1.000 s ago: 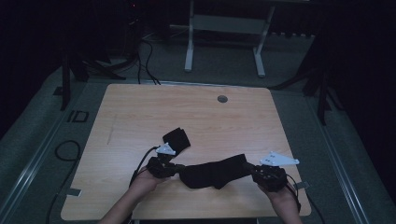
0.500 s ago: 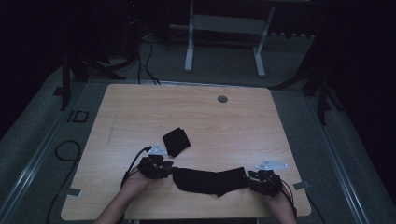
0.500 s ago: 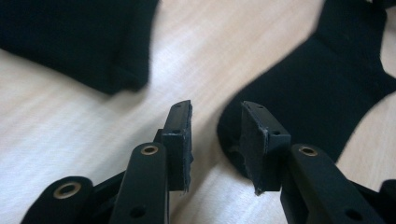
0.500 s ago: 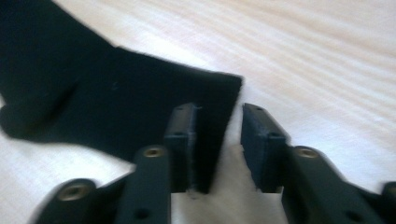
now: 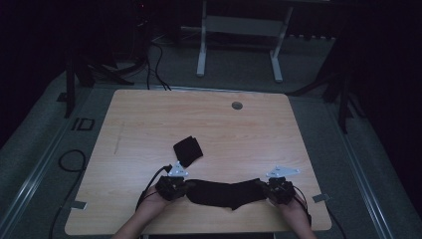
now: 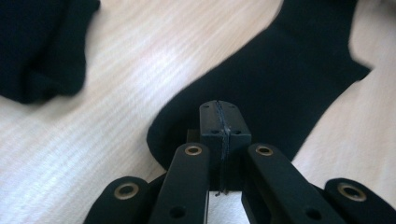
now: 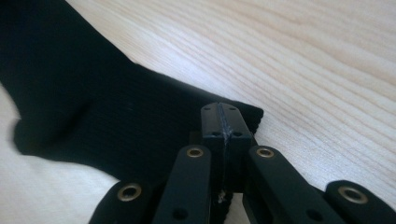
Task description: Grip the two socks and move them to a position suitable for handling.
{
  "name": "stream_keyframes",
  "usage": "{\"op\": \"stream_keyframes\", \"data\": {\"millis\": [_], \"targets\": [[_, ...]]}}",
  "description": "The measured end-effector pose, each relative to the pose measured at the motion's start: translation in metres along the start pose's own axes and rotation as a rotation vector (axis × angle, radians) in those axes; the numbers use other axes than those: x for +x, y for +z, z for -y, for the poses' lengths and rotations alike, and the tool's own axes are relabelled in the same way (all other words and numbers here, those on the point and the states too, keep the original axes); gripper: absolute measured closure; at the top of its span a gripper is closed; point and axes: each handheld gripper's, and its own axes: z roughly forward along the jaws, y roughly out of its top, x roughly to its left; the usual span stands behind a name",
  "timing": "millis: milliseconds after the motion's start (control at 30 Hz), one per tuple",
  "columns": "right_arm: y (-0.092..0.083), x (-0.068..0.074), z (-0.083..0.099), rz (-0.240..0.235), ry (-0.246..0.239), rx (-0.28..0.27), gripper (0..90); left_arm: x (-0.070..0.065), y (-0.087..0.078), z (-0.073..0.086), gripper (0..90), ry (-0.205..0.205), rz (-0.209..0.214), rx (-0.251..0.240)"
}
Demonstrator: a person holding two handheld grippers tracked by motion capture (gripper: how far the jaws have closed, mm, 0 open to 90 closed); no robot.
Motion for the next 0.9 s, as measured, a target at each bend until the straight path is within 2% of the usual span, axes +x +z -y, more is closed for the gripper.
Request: {"op": "stream_keyframes", "data": {"millis": [67,133,200,333,500,700,767,833,900], "targets": [[0.007,-0.002,0.001,-0.004,-0.001,0.02,89.9,0.002,0.002,0.002,89.6,0.0,-0.012,0.015],[0.01,-0.004,0.0,-0.012,0.006,0.012,89.9,0.006,0.001,0.004,89.7,-0.015,-0.016,0.013],[0.013,-0.003,-0.003,-0.02,-0.002,0.02,89.8,0.009,-0.002,0.006,89.6,-0.018,-0.036,0.014],[0.018,0.007,-0.006,-0.04,-0.034,0.019,89.8,0.014,-0.011,0.015,89.6,-0.042,-0.031,0.014],[0.018,0.014,-0.006,-0.056,-0.04,0.018,89.8,0.015,-0.018,0.025,89.6,-0.064,-0.027,-0.002],[0.017,0.015,-0.007,-0.061,-0.044,0.032,87.5,0.016,-0.018,0.024,88.3,-0.05,-0.019,-0.002],[0.013,0.016,-0.011,-0.075,-0.049,0.023,85.0,0.015,-0.021,0.025,80.6,-0.051,-0.006,-0.029],[0.006,0.017,-0.018,-0.086,-0.049,-0.011,83.0,0.015,-0.027,0.025,69.5,-0.063,0.0,-0.059],[0.0,0.018,-0.03,-0.098,-0.056,-0.045,81.2,0.014,-0.037,0.024,59.0,-0.059,-0.021,-0.098]]}}
